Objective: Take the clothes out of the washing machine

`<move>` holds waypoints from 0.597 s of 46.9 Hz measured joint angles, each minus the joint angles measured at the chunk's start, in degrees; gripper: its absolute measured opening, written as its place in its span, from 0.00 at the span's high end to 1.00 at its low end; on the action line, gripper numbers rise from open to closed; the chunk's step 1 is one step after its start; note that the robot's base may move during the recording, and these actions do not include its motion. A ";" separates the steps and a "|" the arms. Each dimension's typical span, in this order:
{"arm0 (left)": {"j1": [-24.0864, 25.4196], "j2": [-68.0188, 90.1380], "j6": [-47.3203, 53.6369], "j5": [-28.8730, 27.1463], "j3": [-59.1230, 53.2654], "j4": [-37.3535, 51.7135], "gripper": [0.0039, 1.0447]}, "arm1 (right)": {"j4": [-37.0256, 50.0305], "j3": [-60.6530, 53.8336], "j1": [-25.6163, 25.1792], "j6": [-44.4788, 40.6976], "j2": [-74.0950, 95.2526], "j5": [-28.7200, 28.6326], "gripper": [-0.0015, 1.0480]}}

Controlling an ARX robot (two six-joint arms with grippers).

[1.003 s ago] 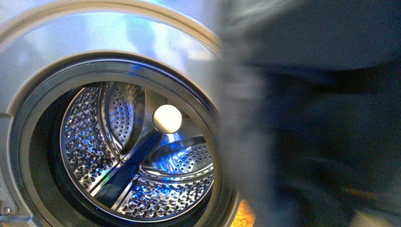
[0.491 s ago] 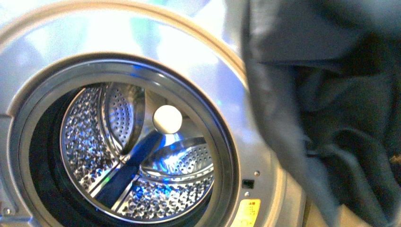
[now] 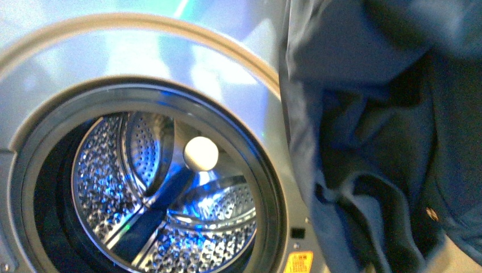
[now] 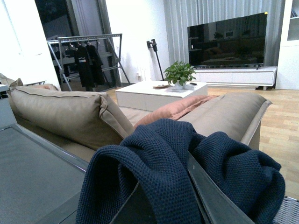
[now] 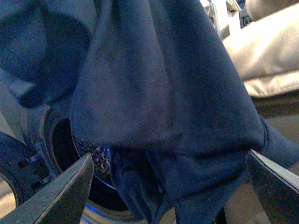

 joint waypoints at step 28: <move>0.02 0.00 0.00 -0.02 0.00 0.00 0.93 | -3.17 34.32 36.61 -23.34 22.67 26.18 0.07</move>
